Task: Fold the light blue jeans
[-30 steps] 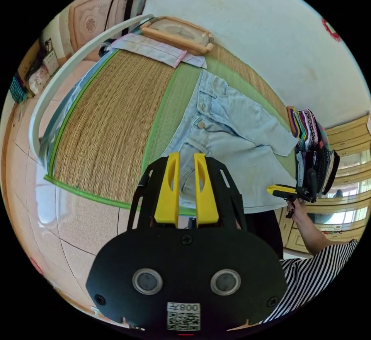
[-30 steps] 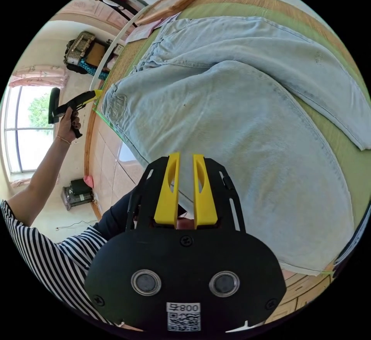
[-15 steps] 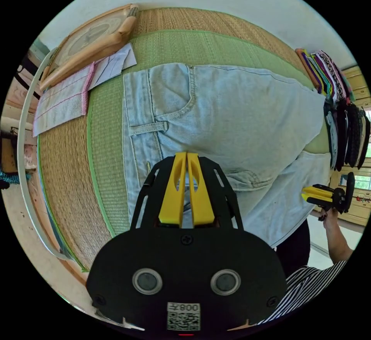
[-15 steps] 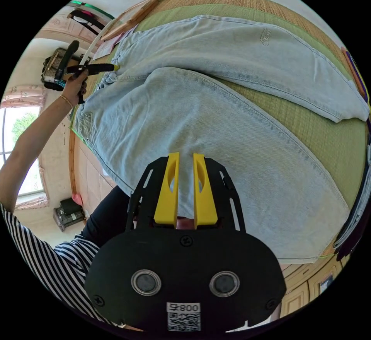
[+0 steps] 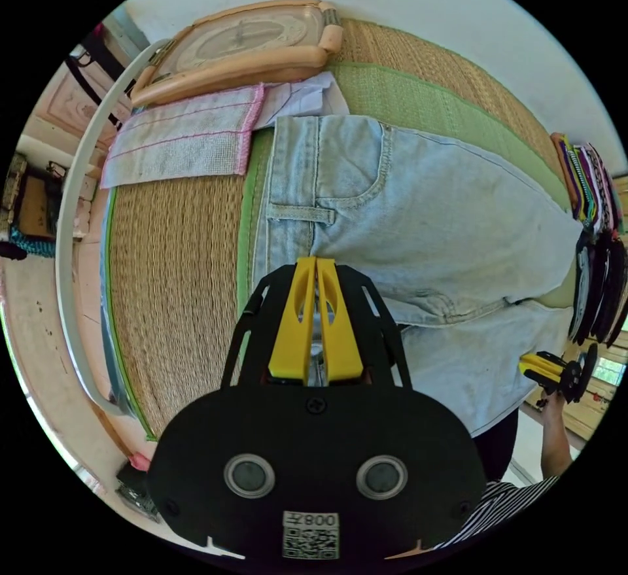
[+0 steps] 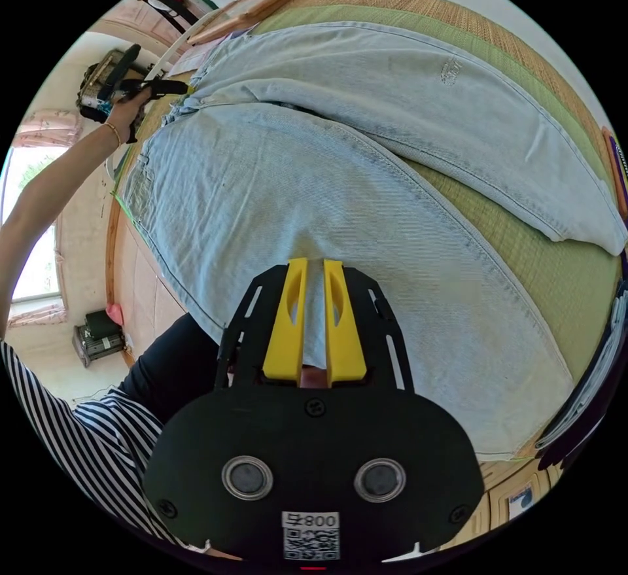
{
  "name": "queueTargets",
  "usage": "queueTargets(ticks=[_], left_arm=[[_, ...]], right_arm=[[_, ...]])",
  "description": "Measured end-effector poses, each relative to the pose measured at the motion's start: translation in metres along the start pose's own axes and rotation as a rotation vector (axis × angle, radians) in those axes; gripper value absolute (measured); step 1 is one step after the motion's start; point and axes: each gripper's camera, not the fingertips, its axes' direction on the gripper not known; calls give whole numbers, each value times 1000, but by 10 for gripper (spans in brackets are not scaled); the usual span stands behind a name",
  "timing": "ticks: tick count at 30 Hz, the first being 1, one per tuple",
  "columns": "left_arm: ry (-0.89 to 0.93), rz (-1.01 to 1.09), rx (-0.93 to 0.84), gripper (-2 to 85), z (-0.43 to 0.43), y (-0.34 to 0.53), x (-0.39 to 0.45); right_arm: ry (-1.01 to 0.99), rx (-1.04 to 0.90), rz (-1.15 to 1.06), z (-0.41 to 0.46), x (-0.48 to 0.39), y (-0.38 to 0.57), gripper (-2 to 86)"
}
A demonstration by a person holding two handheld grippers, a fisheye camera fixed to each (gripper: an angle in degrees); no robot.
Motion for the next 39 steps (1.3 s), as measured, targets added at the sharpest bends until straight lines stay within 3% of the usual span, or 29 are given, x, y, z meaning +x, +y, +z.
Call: queueTargets(ticks=[6, 15, 24, 29, 35, 39], left_arm=[[180, 102, 115, 1, 0, 30, 27], [505, 246, 25, 14, 50, 60, 76], [579, 524, 7, 61, 70, -16, 178], [550, 702, 1, 64, 88, -70, 259], [658, 730, -32, 62, 120, -108, 297], [696, 711, -44, 60, 135, -122, 297]], right_arm=[[-18, 38, 61, -21, 7, 27, 60], [24, 165, 484, -77, 96, 151, 61], [-1, 328, 645, -118, 170, 190, 71], [-124, 508, 722, -150, 242, 179, 81], [-312, 687, 860, -162, 324, 163, 87], [-389, 666, 879, -146, 341, 150, 75]])
